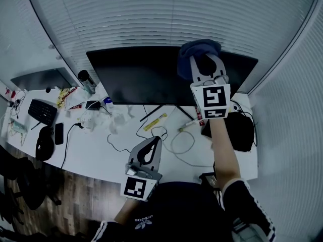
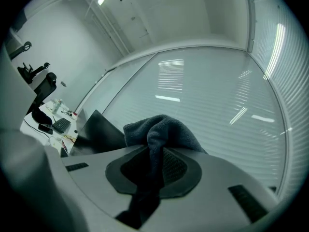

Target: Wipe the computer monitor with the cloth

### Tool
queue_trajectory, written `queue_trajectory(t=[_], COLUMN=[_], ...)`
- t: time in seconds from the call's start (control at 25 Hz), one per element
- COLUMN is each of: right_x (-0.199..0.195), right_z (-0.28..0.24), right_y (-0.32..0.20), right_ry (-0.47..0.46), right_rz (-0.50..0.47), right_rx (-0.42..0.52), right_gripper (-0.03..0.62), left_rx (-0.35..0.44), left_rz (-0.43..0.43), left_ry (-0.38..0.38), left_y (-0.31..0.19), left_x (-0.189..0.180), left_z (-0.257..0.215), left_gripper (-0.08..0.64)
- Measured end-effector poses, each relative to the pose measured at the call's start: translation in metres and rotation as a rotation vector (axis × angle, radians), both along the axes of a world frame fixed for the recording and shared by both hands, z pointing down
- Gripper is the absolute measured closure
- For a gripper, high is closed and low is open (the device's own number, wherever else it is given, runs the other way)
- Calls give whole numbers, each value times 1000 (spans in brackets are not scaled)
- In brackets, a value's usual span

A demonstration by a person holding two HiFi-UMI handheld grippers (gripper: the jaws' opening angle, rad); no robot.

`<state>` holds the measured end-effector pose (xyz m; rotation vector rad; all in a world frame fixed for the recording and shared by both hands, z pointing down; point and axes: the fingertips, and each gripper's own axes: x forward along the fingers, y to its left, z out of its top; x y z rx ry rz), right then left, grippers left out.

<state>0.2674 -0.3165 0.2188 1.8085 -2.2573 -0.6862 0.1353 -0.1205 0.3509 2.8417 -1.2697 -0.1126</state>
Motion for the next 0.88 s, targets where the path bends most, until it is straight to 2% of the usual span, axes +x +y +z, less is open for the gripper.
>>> queue_trajectory(t=[0.44, 0.88], right_x=[94, 176], right_z=[-3, -2], right_y=[19, 32], right_ry=[-21, -40], right_rz=[110, 222], right_rx=[10, 24], right_gripper=[545, 545], left_rx=[7, 12], left_rz=[39, 59], left_ry=[-11, -21], left_y=[11, 11], left_x=[50, 77], left_z=[1, 3], left_gripper=[556, 556])
